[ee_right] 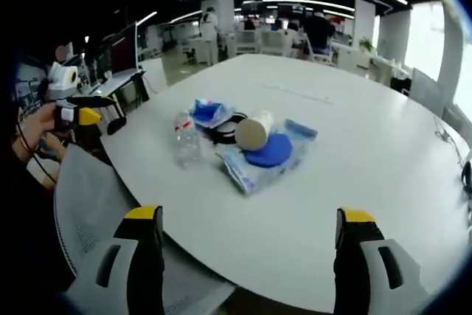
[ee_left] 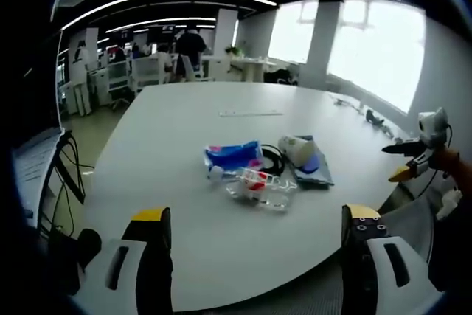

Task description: Arrange the tabletop items into an orderly group along one side of the table until the central work area is clear of visible clutter.

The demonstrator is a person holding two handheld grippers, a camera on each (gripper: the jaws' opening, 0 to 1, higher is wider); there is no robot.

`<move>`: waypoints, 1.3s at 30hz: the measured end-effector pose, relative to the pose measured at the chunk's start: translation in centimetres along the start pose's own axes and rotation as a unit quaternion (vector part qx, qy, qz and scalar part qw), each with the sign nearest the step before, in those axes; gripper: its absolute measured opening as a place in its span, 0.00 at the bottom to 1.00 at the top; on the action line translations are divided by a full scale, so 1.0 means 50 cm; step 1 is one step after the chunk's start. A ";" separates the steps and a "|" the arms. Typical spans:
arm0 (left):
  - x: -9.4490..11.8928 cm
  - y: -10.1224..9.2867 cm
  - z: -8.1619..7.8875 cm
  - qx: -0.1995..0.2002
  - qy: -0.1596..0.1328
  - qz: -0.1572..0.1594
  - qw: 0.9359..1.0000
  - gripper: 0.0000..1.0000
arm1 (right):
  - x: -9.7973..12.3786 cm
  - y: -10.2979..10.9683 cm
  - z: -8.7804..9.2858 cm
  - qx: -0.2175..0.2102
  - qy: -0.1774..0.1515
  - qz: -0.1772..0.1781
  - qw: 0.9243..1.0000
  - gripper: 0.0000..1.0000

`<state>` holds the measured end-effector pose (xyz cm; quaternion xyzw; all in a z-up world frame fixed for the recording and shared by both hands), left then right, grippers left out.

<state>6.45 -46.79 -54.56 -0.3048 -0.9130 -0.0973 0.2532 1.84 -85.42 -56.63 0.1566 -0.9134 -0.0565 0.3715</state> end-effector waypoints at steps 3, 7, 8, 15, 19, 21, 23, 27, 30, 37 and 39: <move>-0.001 -0.001 0.002 0.002 -0.001 0.002 1.000 0.95 | -0.001 0.000 -0.002 0.000 -0.001 0.000 1.000 0.96; -0.003 0.000 0.007 0.004 0.003 0.003 1.000 0.94 | -0.002 -0.002 -0.001 -0.001 0.000 0.001 1.000 0.95; -0.004 0.001 0.007 0.005 0.003 0.003 1.000 0.94 | -0.003 -0.002 -0.001 -0.003 0.000 0.001 1.000 0.95; -0.011 0.006 0.008 0.011 0.004 0.005 1.000 0.93 | -0.011 0.003 -0.002 -0.009 -0.003 -0.007 1.000 0.92; -0.019 0.008 0.007 0.007 0.006 0.009 1.000 0.93 | -0.018 0.010 -0.005 -0.012 -0.006 -0.015 1.000 0.92; -0.023 0.009 0.007 0.003 0.007 0.010 1.000 0.93 | -0.025 0.015 -0.007 -0.009 -0.005 -0.018 1.000 0.92; -0.026 0.012 0.006 0.004 0.007 0.010 1.000 0.93 | -0.030 0.018 -0.008 -0.004 -0.004 -0.020 1.000 0.91; -0.033 0.016 0.005 0.006 0.005 0.011 1.000 0.93 | -0.043 0.026 -0.015 -0.001 -0.003 -0.028 1.000 0.90; -0.039 0.020 0.006 0.006 0.008 0.011 1.000 0.93 | -0.054 0.034 -0.021 0.007 -0.001 -0.034 0.999 0.89; -0.052 0.028 0.011 0.009 0.011 0.013 1.000 0.93 | -0.088 0.055 -0.030 0.015 0.002 -0.054 0.998 0.88; -0.056 0.030 0.013 0.009 0.012 0.015 1.000 0.93 | -0.096 0.062 -0.031 0.018 0.004 -0.060 0.998 0.88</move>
Point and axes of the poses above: the point that each gripper's makers call its tool centre point, and the gripper's own axes: x roughly backward along the fingers, y roughly to its left, z roughly out of its underside, the point moved 8 cm from there along x, roughly backward along the fingers, and after that the axes turned 13 degrees about -x, right-handed, at the moved point
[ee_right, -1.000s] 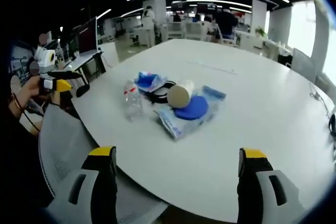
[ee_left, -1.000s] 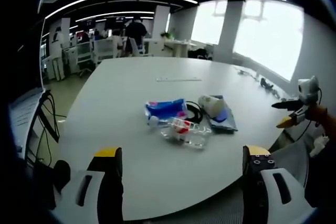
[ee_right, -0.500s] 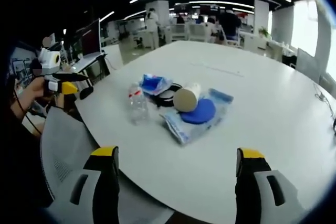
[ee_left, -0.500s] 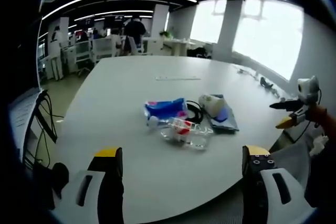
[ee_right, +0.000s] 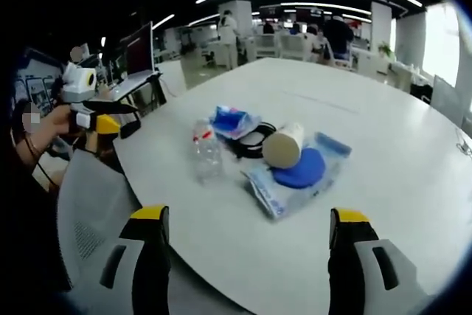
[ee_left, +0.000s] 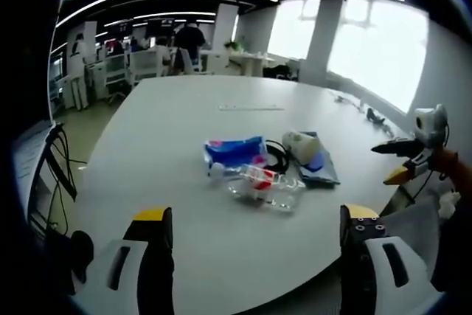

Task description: Arrange the tabletop items into an orderly group along one side of the table until the central work area is clear of visible clutter.

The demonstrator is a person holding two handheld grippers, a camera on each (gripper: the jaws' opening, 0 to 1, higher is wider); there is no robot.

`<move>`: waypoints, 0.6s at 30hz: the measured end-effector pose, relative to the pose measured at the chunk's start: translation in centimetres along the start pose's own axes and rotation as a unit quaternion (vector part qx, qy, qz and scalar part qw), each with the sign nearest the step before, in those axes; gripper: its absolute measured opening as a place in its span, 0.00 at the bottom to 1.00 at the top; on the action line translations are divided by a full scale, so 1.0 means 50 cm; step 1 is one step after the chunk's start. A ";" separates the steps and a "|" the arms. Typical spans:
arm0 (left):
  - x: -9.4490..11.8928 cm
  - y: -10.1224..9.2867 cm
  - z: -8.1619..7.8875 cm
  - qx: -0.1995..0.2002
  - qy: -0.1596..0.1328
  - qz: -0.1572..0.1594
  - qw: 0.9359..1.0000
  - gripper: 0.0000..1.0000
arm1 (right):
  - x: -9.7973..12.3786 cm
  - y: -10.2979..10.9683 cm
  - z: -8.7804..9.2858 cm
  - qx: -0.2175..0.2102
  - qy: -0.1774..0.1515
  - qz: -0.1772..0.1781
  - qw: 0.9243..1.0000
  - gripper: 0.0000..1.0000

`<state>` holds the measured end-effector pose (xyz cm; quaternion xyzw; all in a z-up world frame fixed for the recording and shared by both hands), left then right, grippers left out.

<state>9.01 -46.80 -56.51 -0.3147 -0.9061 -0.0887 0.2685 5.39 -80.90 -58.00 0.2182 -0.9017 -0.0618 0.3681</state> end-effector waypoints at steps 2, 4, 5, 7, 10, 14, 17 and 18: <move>-0.004 0.003 0.001 0.001 0.000 0.001 1.000 0.92 | -0.009 0.006 -0.001 0.004 0.003 -0.007 1.000 0.87; -0.008 0.006 0.002 0.002 0.001 0.002 1.000 0.92 | -0.016 0.011 -0.002 0.008 0.005 -0.011 1.000 0.87; -0.009 0.007 0.003 0.002 0.001 0.002 1.000 0.92 | -0.023 0.014 -0.004 0.012 0.006 -0.014 1.000 0.87; -0.012 0.009 0.002 -0.001 -0.001 0.006 1.000 0.92 | -0.036 0.021 -0.006 0.028 0.012 -0.022 0.999 0.86; -0.016 0.009 -0.003 -0.007 -0.012 0.012 1.000 0.92 | -0.054 0.029 -0.009 0.041 0.022 -0.031 0.998 0.86; -0.021 0.009 -0.011 -0.018 -0.026 0.021 0.999 0.92 | -0.075 0.041 -0.017 0.047 0.024 -0.044 0.998 0.86; -0.029 0.011 -0.007 -0.020 -0.021 0.026 0.999 0.92 | -0.090 0.047 -0.022 0.050 0.026 -0.052 0.997 0.85; -0.032 0.011 -0.005 -0.019 -0.018 0.029 0.999 0.91 | -0.097 0.048 -0.025 0.050 0.028 -0.055 0.997 0.85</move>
Point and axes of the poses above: the point that each gripper's makers call its tool centre point, and the gripper's own axes: x roughly backward along the fingers, y roughly to its left, z roughly out of its underside, the point moved 8 cm from there along x, roughly backward along the fingers, and after that the axes turned 13 degrees about -x, right-handed, at the moved point
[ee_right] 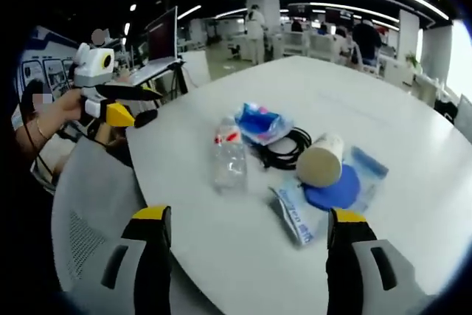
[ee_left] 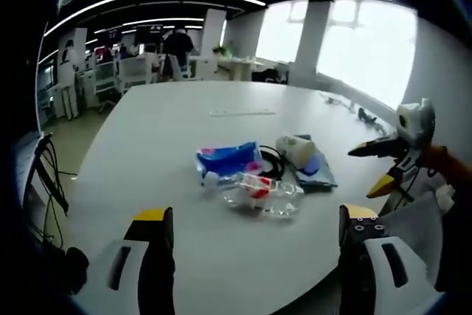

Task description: Arrange the tabletop items into an orderly group along one side of the table until the central work area is clear of visible clutter.

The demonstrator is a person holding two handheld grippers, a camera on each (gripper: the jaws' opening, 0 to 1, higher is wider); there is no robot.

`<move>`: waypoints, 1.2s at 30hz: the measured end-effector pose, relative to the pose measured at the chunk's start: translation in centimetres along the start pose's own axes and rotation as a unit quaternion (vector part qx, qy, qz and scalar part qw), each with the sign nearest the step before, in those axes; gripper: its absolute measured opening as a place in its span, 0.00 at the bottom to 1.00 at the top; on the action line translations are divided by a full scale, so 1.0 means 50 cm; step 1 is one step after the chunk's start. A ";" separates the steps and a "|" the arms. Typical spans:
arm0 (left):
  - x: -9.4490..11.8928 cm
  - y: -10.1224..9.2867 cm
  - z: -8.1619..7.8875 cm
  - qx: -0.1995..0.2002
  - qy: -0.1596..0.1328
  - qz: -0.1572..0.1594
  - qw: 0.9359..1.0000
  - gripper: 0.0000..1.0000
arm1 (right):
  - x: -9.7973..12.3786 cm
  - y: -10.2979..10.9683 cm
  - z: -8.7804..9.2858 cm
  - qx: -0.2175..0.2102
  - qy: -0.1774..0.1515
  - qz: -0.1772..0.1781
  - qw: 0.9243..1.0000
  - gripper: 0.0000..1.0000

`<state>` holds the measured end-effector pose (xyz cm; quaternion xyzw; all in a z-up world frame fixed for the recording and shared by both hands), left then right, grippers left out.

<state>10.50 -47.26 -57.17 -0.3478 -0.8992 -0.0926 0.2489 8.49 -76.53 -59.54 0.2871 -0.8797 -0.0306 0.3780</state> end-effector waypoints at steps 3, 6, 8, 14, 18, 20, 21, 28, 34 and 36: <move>-0.008 0.002 0.007 0.000 0.007 0.001 1.000 0.91 | -0.012 0.003 -0.007 0.002 0.002 -0.005 1.000 0.85; -0.015 0.005 0.012 0.000 0.013 0.003 1.000 0.91 | -0.028 0.005 -0.014 0.002 0.002 -0.008 1.000 0.83; -0.019 0.006 0.014 -0.001 0.015 0.004 1.000 0.91 | -0.038 0.007 -0.017 0.003 0.004 -0.011 1.000 0.83; -0.031 0.020 0.019 0.002 0.018 0.004 1.000 0.91 | -0.064 0.012 -0.022 0.007 0.011 -0.020 1.000 0.81; -0.042 0.026 0.020 0.003 0.018 0.005 1.000 0.91 | -0.084 0.014 -0.028 0.014 0.004 -0.021 1.000 0.77; -0.045 0.027 0.019 0.005 0.016 0.002 1.000 0.90 | -0.094 0.013 -0.030 0.019 0.006 -0.020 1.000 0.76; -0.047 0.027 0.018 0.005 0.013 0.002 1.000 0.90 | -0.097 0.013 -0.031 0.020 0.007 -0.021 1.000 0.76; -0.065 0.036 0.024 0.002 0.018 0.006 1.000 0.90 | -0.129 0.019 -0.039 0.022 0.016 -0.034 0.999 0.74; -0.076 0.045 0.036 0.001 0.025 0.007 1.000 0.90 | -0.155 0.025 -0.039 0.032 0.029 -0.044 0.998 0.74; -0.078 0.047 0.039 0.005 0.026 0.007 1.000 0.89 | -0.163 0.026 -0.041 0.033 0.031 -0.046 0.998 0.74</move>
Point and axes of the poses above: the point that each gripper's makers call its tool centre point, and the gripper's own axes: x roughly backward along the fingers, y roughly to its left, z roughly out of its underside, the point moved 8 cm from there along x, roughly backward along the fingers, and after that the axes turned 13 degrees about -x, right-handed, at the moved point
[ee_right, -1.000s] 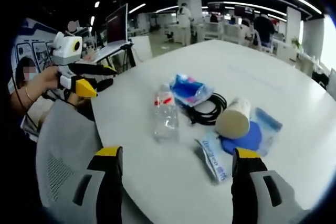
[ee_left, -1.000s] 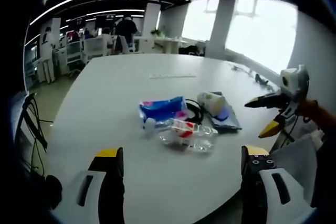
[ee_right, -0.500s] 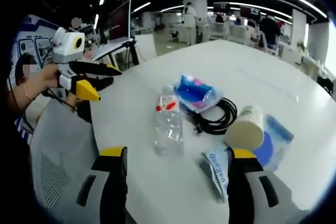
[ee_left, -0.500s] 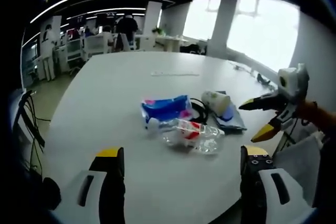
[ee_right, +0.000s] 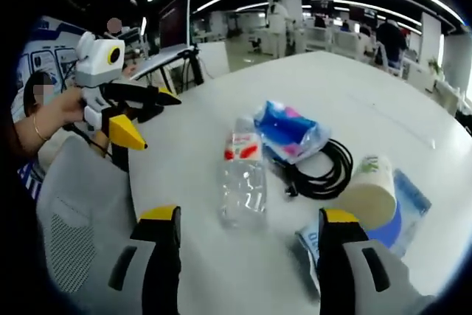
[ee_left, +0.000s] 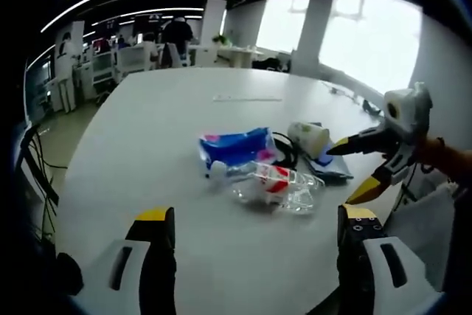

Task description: Arrange the tabletop items into an orderly group along one side of the table until the central work area is clear of visible clutter.

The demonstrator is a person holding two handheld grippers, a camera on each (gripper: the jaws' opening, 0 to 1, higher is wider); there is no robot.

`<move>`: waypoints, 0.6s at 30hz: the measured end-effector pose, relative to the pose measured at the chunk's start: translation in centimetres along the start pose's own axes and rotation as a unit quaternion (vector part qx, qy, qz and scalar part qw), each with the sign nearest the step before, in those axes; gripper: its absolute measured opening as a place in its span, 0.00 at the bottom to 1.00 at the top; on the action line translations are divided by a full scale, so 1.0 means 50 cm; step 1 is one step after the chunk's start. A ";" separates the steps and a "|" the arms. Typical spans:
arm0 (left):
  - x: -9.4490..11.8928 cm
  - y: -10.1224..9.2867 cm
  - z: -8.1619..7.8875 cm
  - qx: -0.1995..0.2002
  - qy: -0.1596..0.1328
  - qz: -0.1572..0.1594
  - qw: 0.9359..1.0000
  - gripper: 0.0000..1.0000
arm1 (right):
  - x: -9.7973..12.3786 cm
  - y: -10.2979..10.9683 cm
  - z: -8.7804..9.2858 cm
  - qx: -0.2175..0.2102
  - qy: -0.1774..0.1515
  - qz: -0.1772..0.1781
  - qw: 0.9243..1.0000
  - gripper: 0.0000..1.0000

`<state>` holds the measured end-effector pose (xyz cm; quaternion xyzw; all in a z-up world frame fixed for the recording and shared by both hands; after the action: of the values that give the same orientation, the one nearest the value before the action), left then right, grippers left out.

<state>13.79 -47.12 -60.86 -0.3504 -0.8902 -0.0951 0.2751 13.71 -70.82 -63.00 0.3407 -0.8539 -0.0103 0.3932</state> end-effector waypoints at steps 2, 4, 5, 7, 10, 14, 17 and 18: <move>-0.002 0.000 0.002 0.000 0.000 0.003 1.000 0.90 | -0.006 0.001 -0.003 0.002 0.002 -0.002 1.000 0.73; -0.004 0.001 0.004 -0.002 0.001 0.004 1.000 0.90 | -0.015 0.002 -0.007 0.004 0.002 -0.004 1.000 0.73; -0.004 0.000 0.006 -0.003 0.003 0.006 1.000 0.90 | -0.018 0.002 -0.009 0.004 0.002 -0.005 1.000 0.72; -0.007 -0.001 0.013 -0.011 0.010 0.009 1.000 0.90 | -0.029 0.001 -0.013 0.001 0.003 -0.008 1.000 0.72; -0.009 0.000 0.018 -0.012 0.012 0.006 1.000 0.90 | -0.039 0.002 -0.022 -0.004 0.000 -0.015 1.000 0.71; -0.012 -0.002 0.022 -0.004 0.006 0.011 1.000 0.90 | -0.054 0.006 -0.034 -0.005 -0.002 -0.021 1.000 0.69; -0.011 0.001 0.026 -0.006 0.009 0.011 1.000 0.89 | -0.065 0.007 -0.040 0.008 0.000 -0.016 1.000 0.68; -0.011 0.001 0.027 -0.007 0.010 0.011 1.000 0.89 | -0.070 0.008 -0.042 0.005 0.003 -0.019 1.000 0.68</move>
<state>13.61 -46.90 -62.28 -0.3610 -0.8827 -0.1017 0.2830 16.49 -67.92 -63.75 0.3588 -0.8464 -0.0124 0.3934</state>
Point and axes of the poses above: the point that each gripper's makers call its tool centre point, and the gripper's own axes: x roughly backward along the fingers, y roughly to its left, z roughly out of its underside, the point moved 8 cm from there along x, roughly backward along the fingers, and after that the axes turned 13 degrees about -x, right-handed, at the moved point
